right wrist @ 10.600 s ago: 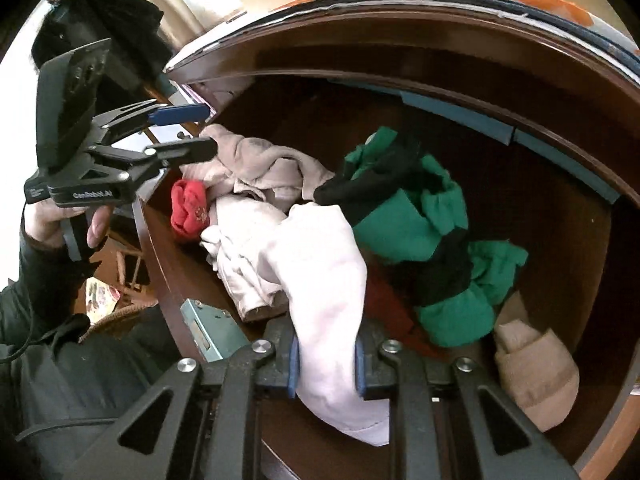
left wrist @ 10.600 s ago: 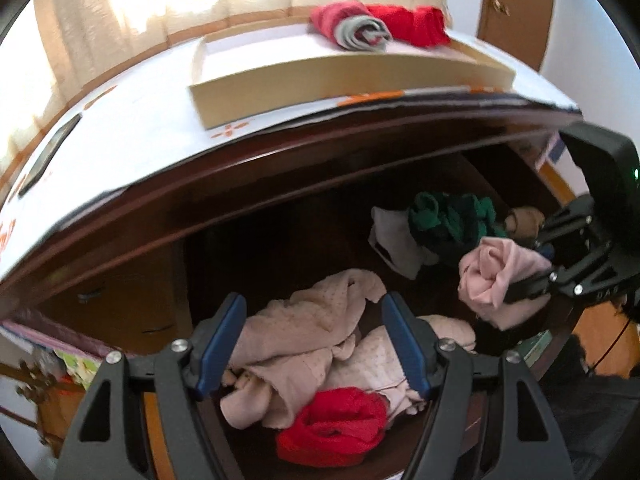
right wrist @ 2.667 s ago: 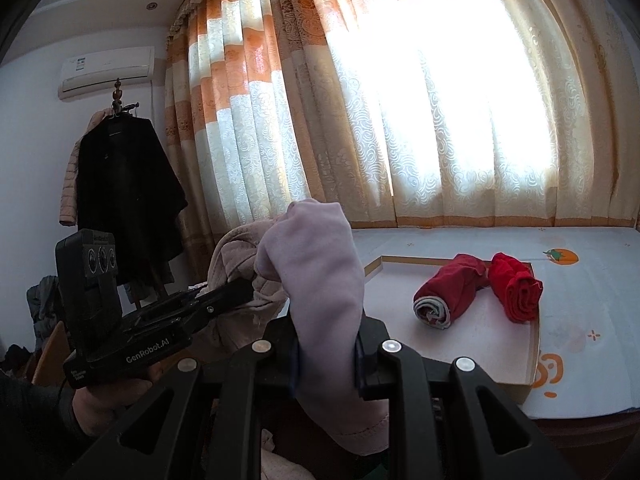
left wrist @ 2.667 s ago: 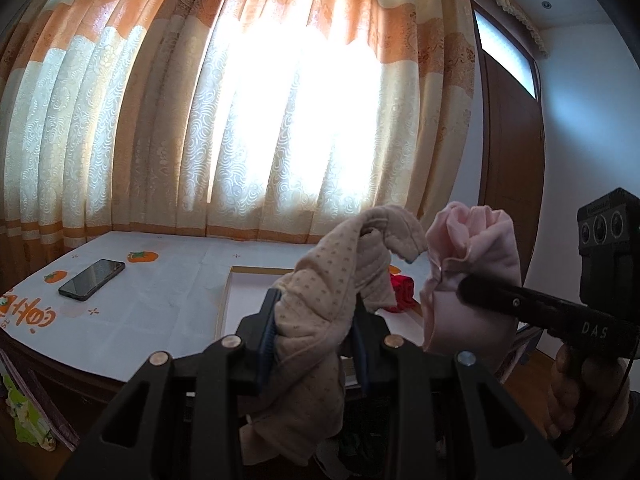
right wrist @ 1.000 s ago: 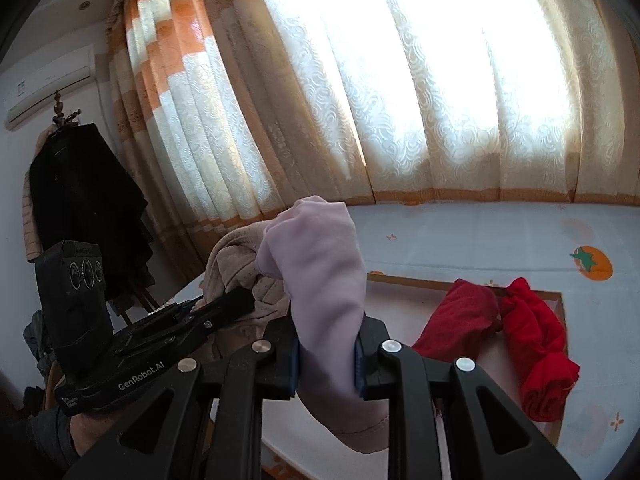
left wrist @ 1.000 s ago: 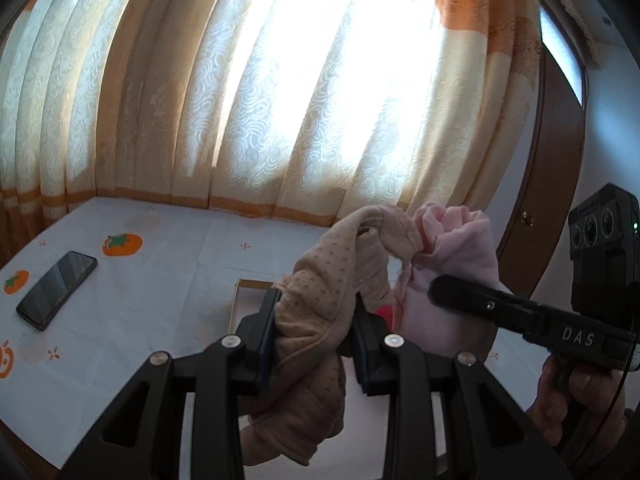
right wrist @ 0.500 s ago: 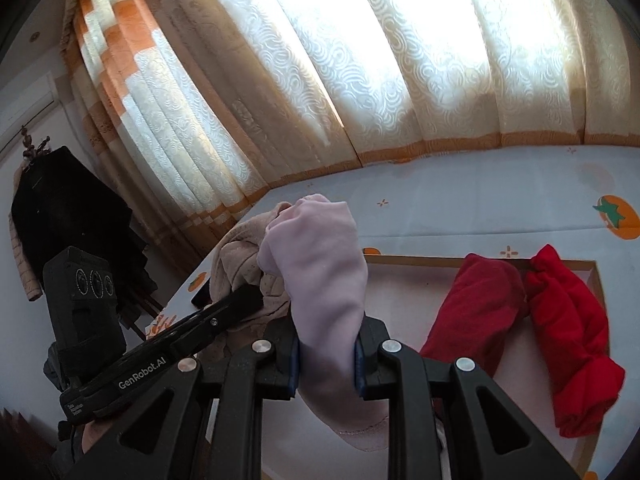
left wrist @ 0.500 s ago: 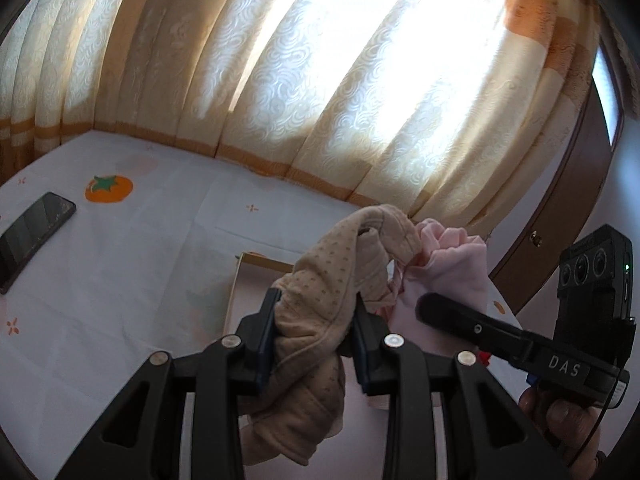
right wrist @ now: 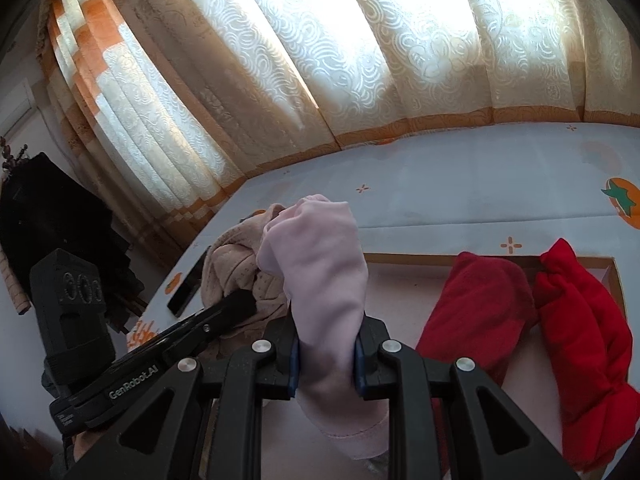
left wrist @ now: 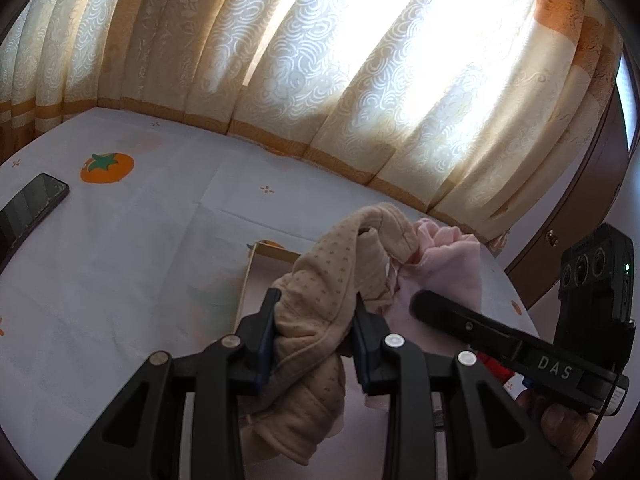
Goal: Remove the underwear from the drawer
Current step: 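Lower both underwear into the tray beside the red socks and open both tools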
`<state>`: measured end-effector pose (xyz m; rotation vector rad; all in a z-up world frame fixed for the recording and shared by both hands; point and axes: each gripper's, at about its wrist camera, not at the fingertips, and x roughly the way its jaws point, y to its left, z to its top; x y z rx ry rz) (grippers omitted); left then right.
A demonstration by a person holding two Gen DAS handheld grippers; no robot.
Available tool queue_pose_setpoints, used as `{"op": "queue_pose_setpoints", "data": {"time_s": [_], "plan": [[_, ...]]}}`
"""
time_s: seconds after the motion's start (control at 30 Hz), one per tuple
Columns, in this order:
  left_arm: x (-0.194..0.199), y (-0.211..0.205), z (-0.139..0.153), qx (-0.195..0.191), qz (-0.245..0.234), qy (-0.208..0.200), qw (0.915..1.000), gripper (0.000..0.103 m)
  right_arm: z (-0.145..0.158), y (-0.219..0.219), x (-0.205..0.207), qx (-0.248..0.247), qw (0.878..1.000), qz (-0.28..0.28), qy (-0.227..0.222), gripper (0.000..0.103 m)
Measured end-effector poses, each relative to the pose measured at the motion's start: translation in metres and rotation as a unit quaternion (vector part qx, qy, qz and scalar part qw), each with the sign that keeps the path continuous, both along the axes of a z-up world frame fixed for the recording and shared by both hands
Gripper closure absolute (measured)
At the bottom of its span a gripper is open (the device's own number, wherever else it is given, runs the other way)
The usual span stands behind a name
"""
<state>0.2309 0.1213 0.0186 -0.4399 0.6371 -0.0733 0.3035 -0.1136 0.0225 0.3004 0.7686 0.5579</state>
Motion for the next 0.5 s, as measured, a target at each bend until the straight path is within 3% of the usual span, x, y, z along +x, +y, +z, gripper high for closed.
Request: {"op": "queue_pose_setpoints", "data": {"time_s": [0.17,0.23,0.37,0.5], "plan": [[0.009,-0.002,-0.007,0.003,-0.001,0.008,1.0000,0.069,-0.003,0.000,0.007,-0.022,1.000,-0.012,-0.001,0.080],[0.010,-0.003,-0.008,0.005,0.000,0.007,1.0000,0.066,-0.004,-0.002,0.009,-0.027,0.999,-0.017,-0.003,0.071],[0.010,-0.005,-0.006,0.012,0.005,0.002,0.9999,0.060,-0.003,-0.006,0.009,-0.033,0.999,-0.025,-0.008,0.041],[0.006,-0.009,0.001,0.033,0.004,-0.009,0.9994,0.045,0.003,-0.010,0.001,-0.040,0.999,-0.028,-0.017,0.040]]}}
